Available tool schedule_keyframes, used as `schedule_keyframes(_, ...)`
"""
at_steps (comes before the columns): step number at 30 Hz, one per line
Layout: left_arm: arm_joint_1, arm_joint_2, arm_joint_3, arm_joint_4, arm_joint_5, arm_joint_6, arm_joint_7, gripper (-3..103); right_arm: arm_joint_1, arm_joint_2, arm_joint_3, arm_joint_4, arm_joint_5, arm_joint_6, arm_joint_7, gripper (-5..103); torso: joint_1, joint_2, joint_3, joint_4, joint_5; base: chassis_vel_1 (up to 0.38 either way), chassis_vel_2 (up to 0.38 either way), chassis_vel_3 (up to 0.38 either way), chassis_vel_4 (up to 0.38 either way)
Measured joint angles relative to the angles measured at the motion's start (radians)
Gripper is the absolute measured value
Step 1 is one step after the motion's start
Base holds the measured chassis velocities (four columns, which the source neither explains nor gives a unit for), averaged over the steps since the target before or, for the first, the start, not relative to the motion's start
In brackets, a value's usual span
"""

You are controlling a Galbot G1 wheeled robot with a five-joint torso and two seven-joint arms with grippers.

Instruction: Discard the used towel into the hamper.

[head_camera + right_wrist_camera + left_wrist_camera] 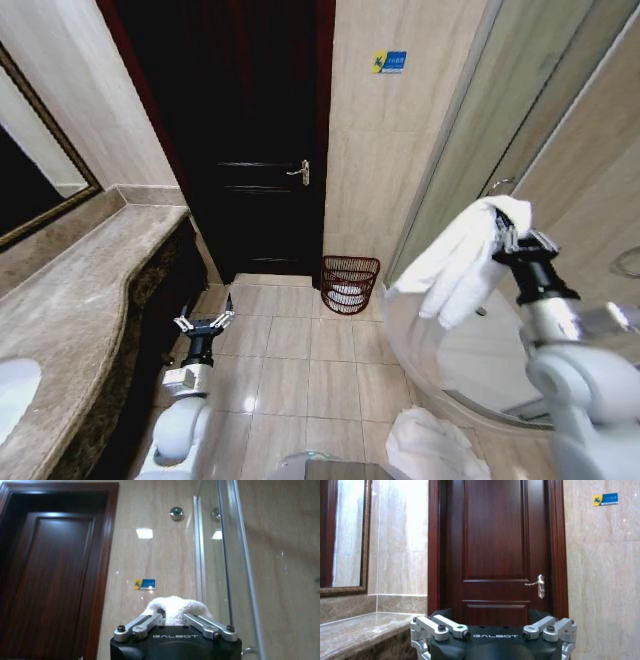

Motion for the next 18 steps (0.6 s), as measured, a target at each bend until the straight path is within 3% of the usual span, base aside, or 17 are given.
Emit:
schedule_keyframes(5, -0.011, -0.014, -0.004, 0.006, 0.016, 0.003, 0.000, 100, 0.187, -0.009, -0.097, -0.101, 0.043, 0.006, 0.010, 3, 0.000, 0.000, 0.000, -0.0001, -0.0003, 0.000, 0.000, 0.000, 0.000)
schedule_keyframes(8, -0.019, -0.015, -0.005, 0.004, 0.020, 0.013, -0.002, 100, 0.398, -0.041, -0.185, -0.165, 0.075, -0.007, 0.050, 3, 0.000, 0.000, 0.000, 0.0004, -0.0019, 0.000, 0.000, 0.000, 0.000)
schedule_keyframes(18, 0.002, -0.018, -0.016, -0.023, 0.015, 0.013, -0.002, 100, 0.643, -0.126, -0.294, -0.216, 0.162, -0.061, 0.099, 3, 0.000, 0.000, 0.000, -0.0003, -0.0006, 0.000, 0.000, 0.000, 0.000)
